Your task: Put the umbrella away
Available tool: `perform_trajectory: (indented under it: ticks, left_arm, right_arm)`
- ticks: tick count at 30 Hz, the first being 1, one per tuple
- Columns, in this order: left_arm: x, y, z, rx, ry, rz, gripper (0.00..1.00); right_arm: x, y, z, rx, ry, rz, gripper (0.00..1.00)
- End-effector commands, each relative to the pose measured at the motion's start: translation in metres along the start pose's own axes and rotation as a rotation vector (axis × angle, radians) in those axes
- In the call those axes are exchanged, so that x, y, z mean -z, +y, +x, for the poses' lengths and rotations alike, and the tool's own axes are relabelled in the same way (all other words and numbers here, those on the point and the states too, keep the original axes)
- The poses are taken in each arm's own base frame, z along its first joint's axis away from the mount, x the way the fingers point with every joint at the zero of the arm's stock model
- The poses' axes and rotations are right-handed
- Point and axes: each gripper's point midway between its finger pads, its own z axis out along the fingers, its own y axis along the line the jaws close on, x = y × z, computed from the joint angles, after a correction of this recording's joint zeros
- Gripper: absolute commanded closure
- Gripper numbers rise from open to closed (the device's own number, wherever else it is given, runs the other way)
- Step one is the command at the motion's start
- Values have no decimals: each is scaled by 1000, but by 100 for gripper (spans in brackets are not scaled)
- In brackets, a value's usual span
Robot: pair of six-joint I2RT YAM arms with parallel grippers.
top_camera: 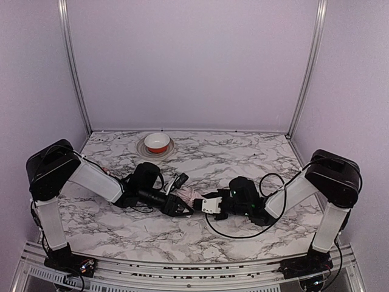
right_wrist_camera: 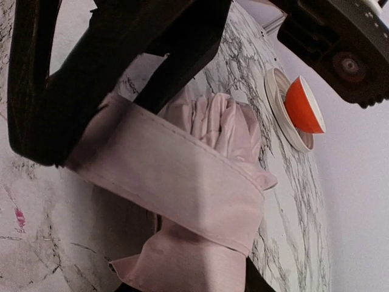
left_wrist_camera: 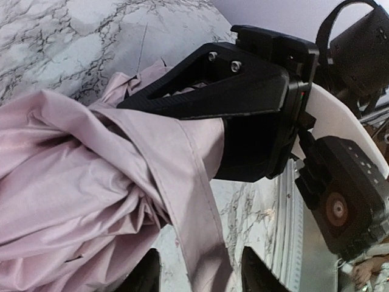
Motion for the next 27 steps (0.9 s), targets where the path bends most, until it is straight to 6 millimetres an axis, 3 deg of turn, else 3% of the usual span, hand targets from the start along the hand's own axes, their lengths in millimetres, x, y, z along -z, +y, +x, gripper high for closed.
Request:
perform_trajectory:
  ticks: [1,3,4,7,13,19,21,27]
  left_arm:
    - [-7,-12,2,-16,19,80,75]
    - [-8,-12,2,-15,18,86,95]
    - [-8,-13,1,-14,17,90,100]
    - [-7,-9,2,-8,7,66,100]
    - [-17,29,22,124,38,-7,100]
    - [-23,54,43,136,110,-88,100]
    - [-23,60,52,124,154,-117,100]
    - [-21,69,65,126,203,-156,100]
  right_arm:
    - [-5,-32,-25,-21,-89,92,100]
    - [-5,-33,-25,-29,-90,93,100]
    - [-5,-33,-24,-35,-88,93,100]
    - [-7,-35,-19,-69,-70,85,100]
    - [-20,-23,0,-172,35,-16,98]
    - [-21,-3,14,-287,156,-144,74]
    - [-19,1,17,-297,182,-160,61]
    - [-18,4,15,-312,212,-219,36]
